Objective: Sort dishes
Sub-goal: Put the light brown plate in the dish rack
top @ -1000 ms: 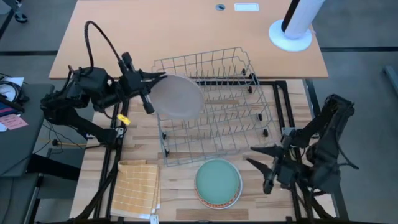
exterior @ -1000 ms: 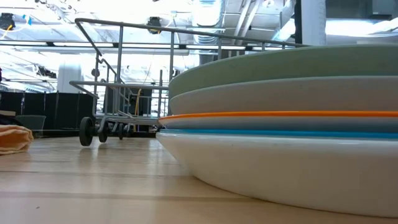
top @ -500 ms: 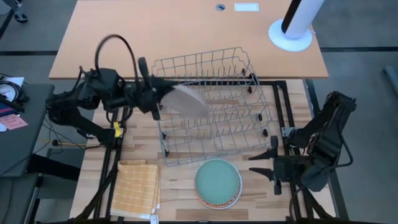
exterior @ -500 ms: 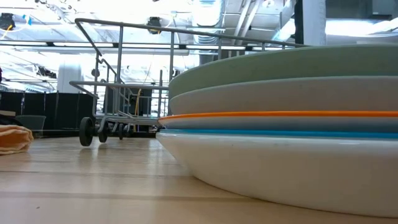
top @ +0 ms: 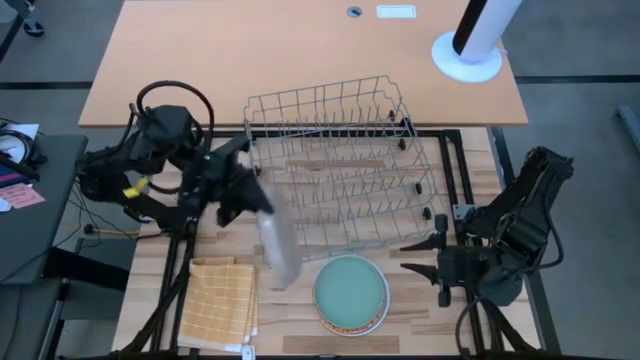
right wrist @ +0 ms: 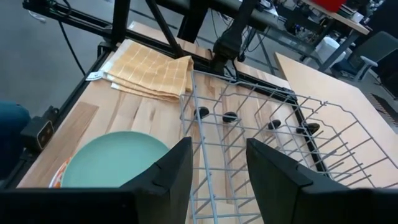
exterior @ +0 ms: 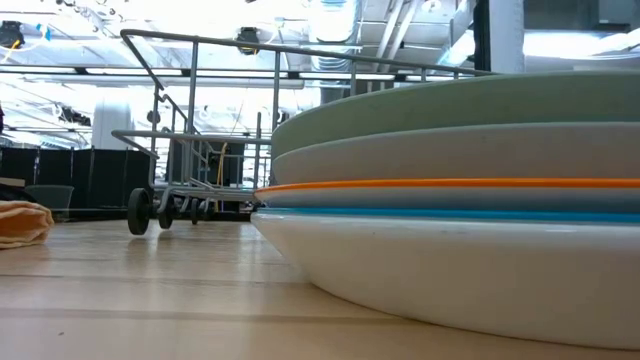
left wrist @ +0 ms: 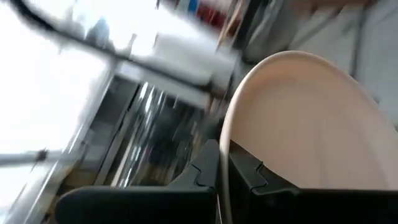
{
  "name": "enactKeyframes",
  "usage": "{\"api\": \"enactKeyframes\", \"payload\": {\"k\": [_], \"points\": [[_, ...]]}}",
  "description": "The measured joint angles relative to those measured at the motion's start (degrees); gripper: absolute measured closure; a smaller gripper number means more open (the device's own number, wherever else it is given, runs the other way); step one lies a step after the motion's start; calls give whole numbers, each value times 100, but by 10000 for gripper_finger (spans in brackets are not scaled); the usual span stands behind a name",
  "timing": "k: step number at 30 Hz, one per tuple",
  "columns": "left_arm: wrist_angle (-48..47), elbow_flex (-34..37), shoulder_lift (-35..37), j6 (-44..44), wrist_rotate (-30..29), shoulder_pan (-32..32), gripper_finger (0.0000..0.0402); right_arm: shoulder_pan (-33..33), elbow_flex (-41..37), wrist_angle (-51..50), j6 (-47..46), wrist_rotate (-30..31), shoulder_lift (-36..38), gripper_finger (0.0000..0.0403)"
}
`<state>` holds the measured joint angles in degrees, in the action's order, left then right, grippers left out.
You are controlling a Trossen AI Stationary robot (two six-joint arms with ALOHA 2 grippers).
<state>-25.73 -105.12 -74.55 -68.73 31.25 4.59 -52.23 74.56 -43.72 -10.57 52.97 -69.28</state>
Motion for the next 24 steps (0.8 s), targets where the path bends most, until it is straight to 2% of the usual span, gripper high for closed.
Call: {"api": "enactKeyframes", "payload": {"k": [8,10,13,17,24], "points": [[-37,0,-40,-392,1692,-241,401,0,0,0,-11,0,0,250],[-55,0,-43,-438,1921,-307,401,0,-1,0,-11,-2,0,250],[-40,0,-49,-414,1954,-437,401,0,-1,0,-11,-5,0,250],[1,98,-52,-275,1536,-622,401,0,-2,-2,-9,-20,0,250],[3,129,-54,-563,-266,-895,401,0,-4,-83,9,-33,-2,250]]}}
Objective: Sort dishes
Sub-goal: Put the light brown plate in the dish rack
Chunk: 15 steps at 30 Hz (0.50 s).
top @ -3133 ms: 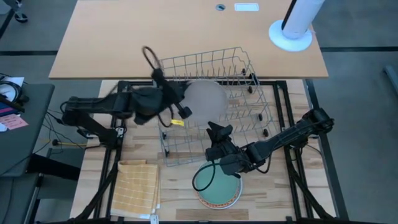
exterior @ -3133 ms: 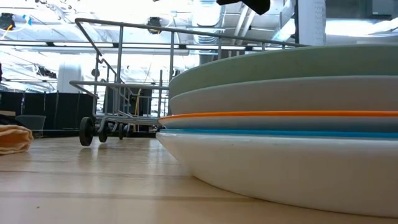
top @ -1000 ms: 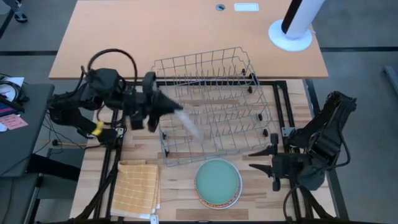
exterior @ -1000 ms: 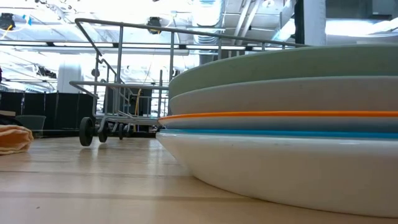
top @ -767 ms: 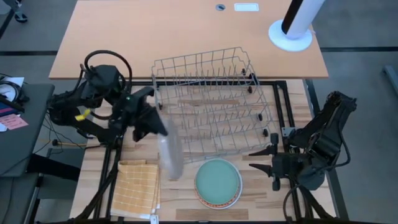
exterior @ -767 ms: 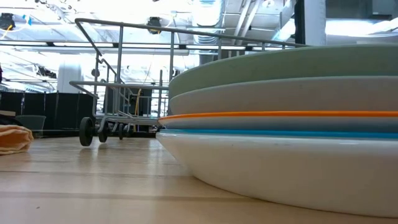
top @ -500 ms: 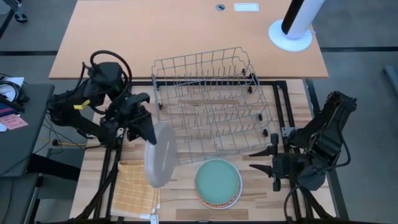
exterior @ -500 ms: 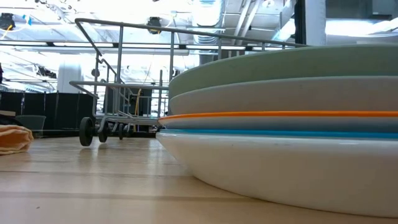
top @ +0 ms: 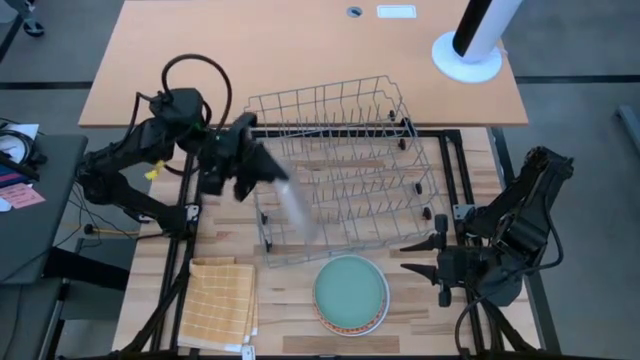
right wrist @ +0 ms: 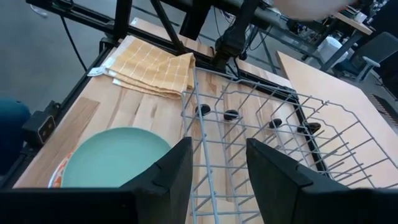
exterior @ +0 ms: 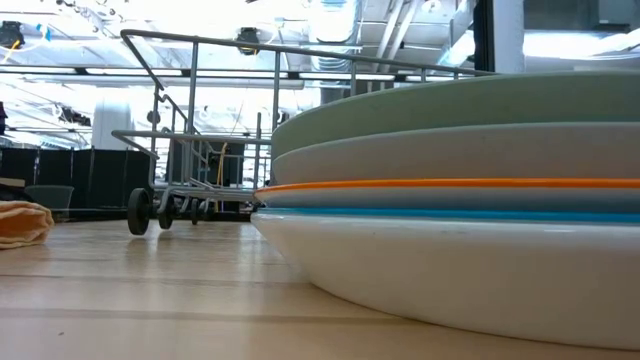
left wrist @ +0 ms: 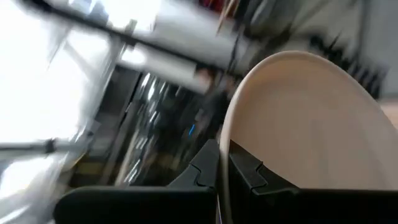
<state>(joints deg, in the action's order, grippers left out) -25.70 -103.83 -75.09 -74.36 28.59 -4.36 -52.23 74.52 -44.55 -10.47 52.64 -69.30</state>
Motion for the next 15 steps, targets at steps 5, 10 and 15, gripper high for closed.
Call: {"api": "enactKeyframes", "payload": {"k": [5,10,15], "points": [[-21,0,-7,-695,-1556,-108,401,28,0,-68,45,2,0,250],[350,0,-18,-1364,-3427,-251,401,244,0,-158,173,219,-1,250],[1157,-2,-279,-1294,-5606,-295,401,714,0,-178,377,432,-1,250]]}}
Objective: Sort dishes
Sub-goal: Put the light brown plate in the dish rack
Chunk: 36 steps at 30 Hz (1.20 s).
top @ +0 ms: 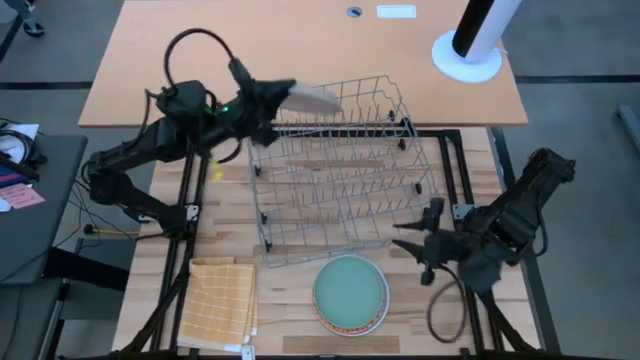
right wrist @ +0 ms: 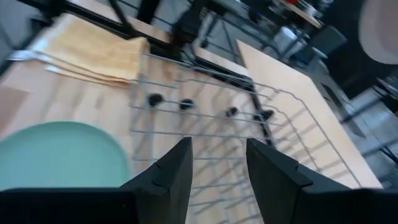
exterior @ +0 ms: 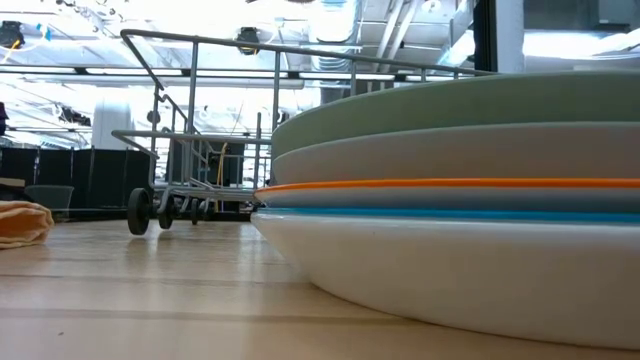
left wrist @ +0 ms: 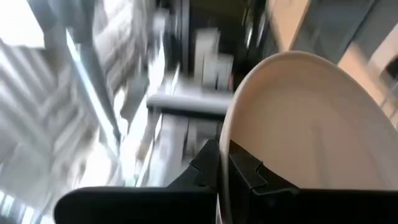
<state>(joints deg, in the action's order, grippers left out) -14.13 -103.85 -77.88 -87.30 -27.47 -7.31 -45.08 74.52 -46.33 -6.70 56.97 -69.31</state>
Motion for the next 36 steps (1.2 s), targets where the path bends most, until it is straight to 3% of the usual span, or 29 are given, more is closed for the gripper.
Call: {"api": "enactKeyframes", "payload": {"k": [6,13,30,36], "points": [[27,0,-308,732,-1723,-247,401,653,0,-6,225,11,-1,250],[-640,4,-657,1368,-2517,-269,401,1163,0,-61,306,11,-1,250],[-798,4,-584,1155,-2464,-11,401,1417,0,-467,216,9,-1,250],[-798,4,-556,1278,-2054,-11,401,1399,0,-481,-87,0,-5,250]]}}
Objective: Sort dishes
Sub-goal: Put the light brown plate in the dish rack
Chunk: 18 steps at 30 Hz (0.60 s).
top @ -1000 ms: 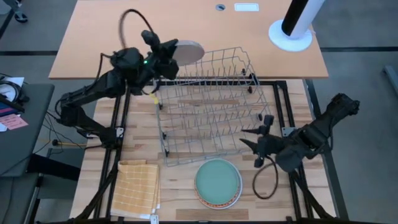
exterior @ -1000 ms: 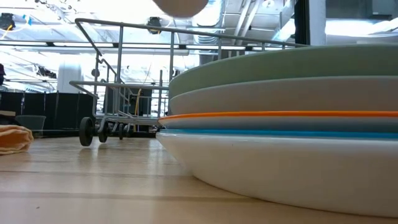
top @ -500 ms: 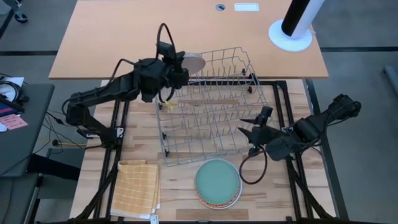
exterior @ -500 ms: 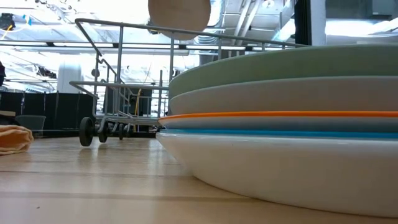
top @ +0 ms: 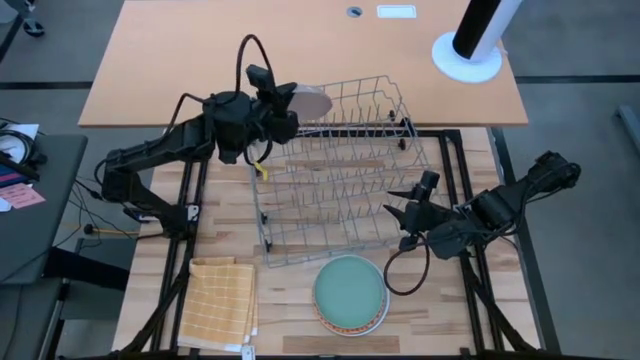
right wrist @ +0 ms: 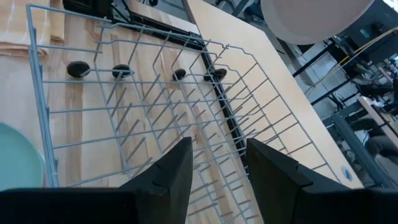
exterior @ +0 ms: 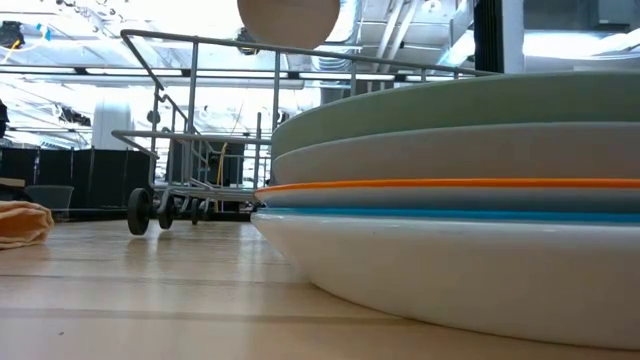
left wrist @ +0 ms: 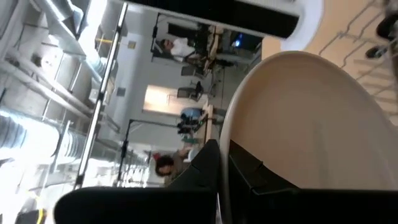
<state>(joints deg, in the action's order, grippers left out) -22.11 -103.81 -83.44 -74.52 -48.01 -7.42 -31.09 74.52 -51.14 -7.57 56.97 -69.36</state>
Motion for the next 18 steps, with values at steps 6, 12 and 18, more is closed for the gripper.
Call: {"api": "enactKeyframes", "payload": {"k": [6,12,18], "points": [[-110,0,0,207,734,0,401,0,0,-263,-461,-5,-2,250],[-86,0,0,462,1750,0,401,-213,0,-578,-851,-28,-2,250],[173,0,0,598,3031,-41,401,-613,302,-701,-897,132,11,250]]}}
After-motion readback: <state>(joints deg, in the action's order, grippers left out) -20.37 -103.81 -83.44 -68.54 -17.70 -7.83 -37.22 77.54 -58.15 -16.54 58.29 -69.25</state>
